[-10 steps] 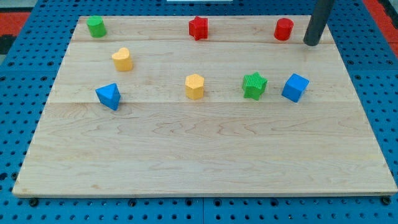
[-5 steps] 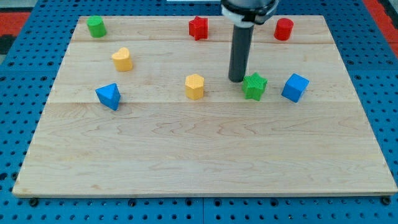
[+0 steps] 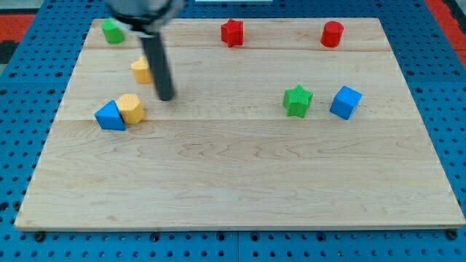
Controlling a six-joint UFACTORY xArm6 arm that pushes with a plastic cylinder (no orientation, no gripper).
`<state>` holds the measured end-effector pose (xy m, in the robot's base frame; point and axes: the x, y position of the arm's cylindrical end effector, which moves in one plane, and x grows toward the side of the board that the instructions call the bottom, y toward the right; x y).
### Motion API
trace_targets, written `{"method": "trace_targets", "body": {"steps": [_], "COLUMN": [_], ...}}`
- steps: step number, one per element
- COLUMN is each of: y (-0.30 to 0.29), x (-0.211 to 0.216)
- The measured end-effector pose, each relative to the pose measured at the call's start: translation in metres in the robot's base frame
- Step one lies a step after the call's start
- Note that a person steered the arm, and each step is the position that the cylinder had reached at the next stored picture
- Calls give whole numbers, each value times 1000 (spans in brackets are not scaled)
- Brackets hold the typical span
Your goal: Move the hexagon to the left center
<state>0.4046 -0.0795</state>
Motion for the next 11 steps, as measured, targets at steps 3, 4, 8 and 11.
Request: {"method": "trace_targets", "body": {"steps": [3,4,8,11], "y": [-86,-108,-129,-111], "x": [-7,-23,-31,-31]}}
